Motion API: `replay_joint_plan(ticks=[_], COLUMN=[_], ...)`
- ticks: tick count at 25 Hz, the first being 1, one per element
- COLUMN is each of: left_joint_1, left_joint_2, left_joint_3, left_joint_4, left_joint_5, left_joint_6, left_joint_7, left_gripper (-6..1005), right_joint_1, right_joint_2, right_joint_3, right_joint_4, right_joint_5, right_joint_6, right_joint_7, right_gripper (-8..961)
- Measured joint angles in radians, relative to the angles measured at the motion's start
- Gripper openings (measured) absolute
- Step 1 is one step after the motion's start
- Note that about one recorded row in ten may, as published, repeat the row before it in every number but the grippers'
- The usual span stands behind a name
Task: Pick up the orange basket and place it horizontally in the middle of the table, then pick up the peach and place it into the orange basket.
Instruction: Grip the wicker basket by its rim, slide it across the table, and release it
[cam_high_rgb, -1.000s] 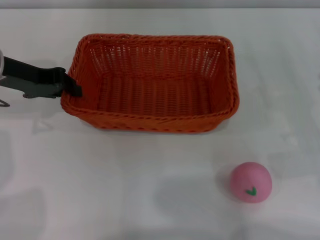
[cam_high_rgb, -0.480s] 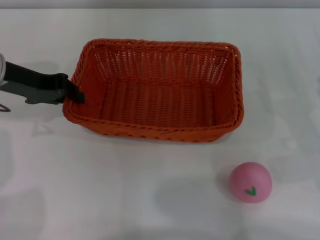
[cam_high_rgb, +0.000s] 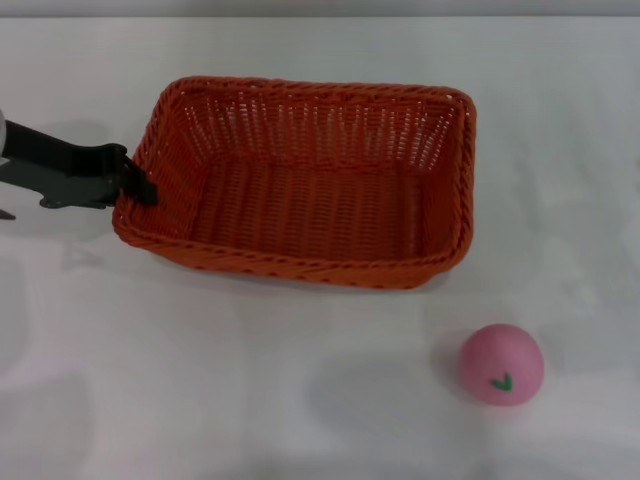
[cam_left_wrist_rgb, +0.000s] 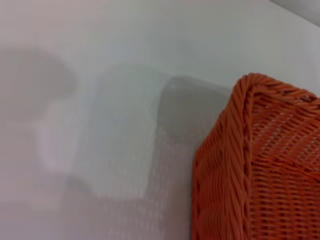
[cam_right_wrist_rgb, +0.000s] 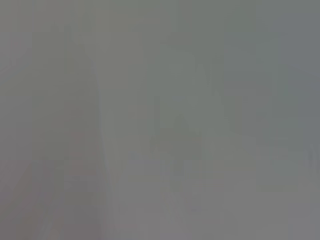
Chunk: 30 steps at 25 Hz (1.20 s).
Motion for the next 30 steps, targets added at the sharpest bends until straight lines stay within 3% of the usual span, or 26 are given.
replay_joint_plan(ticks=[17,30], left_joint_1=[-0.105,-0.124], left_joint_2=[0.001,0.003], left_joint_3=[-0.003,-0.005], left_joint_4=[0.099,0.116], left_joint_5=[0.047,0.06], left_joint_6=[0.015,0.008], left_joint_7=[-0.083,-0.087], left_gripper=[241,250], right_joint_1=[0.001,0.0], right_joint_2=[0.0,0.0], right_joint_3=[-0.004,-0.004], right_joint_4=[-0.009,-0.01], right_joint_5=[0.0,0.0], right_joint_6=[0.001,0.006], right_joint_7=[-0.002,-0.003], right_gripper=[663,662])
